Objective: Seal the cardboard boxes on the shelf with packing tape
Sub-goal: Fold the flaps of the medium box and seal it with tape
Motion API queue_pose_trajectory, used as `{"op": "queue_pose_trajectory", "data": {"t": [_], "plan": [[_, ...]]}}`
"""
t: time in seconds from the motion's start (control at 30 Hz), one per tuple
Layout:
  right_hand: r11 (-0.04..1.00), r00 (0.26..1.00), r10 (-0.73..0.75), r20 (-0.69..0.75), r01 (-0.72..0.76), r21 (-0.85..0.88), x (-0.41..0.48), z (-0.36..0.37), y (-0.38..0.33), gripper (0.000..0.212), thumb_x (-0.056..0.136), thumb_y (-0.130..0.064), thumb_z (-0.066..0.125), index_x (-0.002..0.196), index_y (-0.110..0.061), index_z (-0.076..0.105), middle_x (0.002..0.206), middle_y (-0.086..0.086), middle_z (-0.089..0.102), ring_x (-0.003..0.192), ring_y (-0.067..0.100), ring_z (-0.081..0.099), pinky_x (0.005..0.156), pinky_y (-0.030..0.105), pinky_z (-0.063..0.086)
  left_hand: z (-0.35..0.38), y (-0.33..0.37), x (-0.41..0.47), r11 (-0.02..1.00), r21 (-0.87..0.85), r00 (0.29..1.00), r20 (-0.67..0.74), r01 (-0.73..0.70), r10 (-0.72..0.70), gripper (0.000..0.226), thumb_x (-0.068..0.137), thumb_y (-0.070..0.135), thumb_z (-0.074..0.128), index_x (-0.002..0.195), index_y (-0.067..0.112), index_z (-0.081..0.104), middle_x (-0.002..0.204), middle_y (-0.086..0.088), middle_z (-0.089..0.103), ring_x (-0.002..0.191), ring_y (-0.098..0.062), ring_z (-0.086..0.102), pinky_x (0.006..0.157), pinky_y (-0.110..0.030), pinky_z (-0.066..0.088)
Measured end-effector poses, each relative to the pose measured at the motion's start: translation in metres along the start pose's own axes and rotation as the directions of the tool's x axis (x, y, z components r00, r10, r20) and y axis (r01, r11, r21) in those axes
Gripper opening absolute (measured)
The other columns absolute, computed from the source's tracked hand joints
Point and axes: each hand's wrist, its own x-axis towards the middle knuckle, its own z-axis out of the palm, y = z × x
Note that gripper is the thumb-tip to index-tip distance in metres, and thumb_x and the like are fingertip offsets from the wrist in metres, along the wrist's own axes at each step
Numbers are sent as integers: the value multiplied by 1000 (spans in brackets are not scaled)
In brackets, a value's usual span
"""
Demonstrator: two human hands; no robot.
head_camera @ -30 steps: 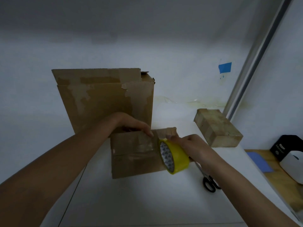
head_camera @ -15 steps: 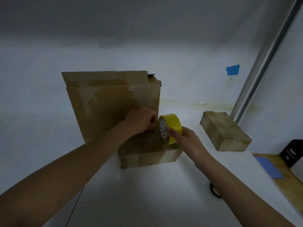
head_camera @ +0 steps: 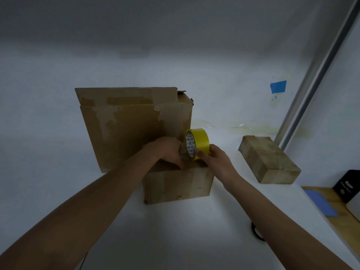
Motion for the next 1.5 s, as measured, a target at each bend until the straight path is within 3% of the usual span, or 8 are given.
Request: {"op": "queue_pose_trajectory", "data": {"t": [0.37, 0.53, 0.77, 1.1, 1.2, 1.33, 1.43, 1.5], "plan": [[995, 1000, -2, -14, 0, -103, 15, -2, -6, 38, 86, -51, 65, 94, -13, 66, 95, 9, 70, 89, 25, 66, 89, 48, 52, -4, -2, 4, 998, -65, 1000, 12, 0, 0, 77, 47, 77, 81, 105, 29, 66, 93, 5, 63, 79, -16, 57, 69, -27, 42], [985, 994, 30, -107, -47, -164, 9, -8, -19, 51, 79, -60, 67, 69, -10, 61, 66, 6, 56, 64, 19, 55, 60, 31, 41, -3, -2, 5, 994, -99, 999, 28, 36, -33, 97, 29, 86, 74, 109, 31, 70, 98, 6, 70, 83, -16, 64, 72, -30, 50], [986, 992, 102, -71, -111, -126, -7, -13, -16, 50, 79, -62, 66, 80, -12, 67, 85, 9, 67, 81, 21, 65, 81, 39, 54, -4, 1, 2, 994, -101, 999, 31, 33, -30, 85, 32, 85, 73, 96, 30, 71, 86, 7, 69, 77, -15, 64, 62, -28, 46], [972, 973, 222, -67, -226, -59, -27, -16, -2, 49, 76, -60, 70, 73, -12, 62, 74, 7, 62, 73, 22, 63, 66, 33, 46, -6, 2, 0, 998, -68, 999, 49, 8, -4, 94, 36, 89, 67, 102, 22, 70, 90, 2, 67, 78, -16, 63, 62, -29, 50], [974, 975, 217, -56, -220, -50, -30, -15, -3, 52, 75, -62, 69, 77, -10, 65, 79, 12, 65, 78, 24, 65, 66, 32, 45, -5, -1, -6, 994, -99, 999, 24, 33, -31, 88, 51, 80, 76, 117, 22, 65, 107, 1, 67, 89, -17, 62, 72, -30, 51], [968, 967, 252, -43, -252, 1, -34, -20, -5, 49, 78, -59, 70, 79, -11, 65, 81, 7, 65, 74, 19, 62, 66, 31, 45, 2, 8, -35, 969, -233, 990, -85, 88, -110, 107, 62, 68, 80, 148, 19, 40, 149, -3, 46, 131, -23, 48, 107, -39, 41], [966, 965, 258, -39, -258, -2, -35, -20, -7, 51, 80, -60, 67, 88, -10, 68, 87, 8, 67, 76, 18, 62, 69, 32, 47, 30, 31, -61, 915, -402, 908, -370, 36, -199, 70, 79, 51, 76, 137, 22, 51, 132, 2, 59, 122, -19, 56, 96, -27, 47], [966, 966, 257, -38, -257, -8, -36, -19, -8, 53, 80, -60, 66, 94, -9, 69, 92, 9, 68, 79, 19, 63, 74, 35, 50, 48, 53, -79, 736, -669, 827, -469, -104, -309, 29, 92, 31, 68, 119, 22, 58, 107, 10, 65, 101, -11, 64, 76, -9, 47]]}}
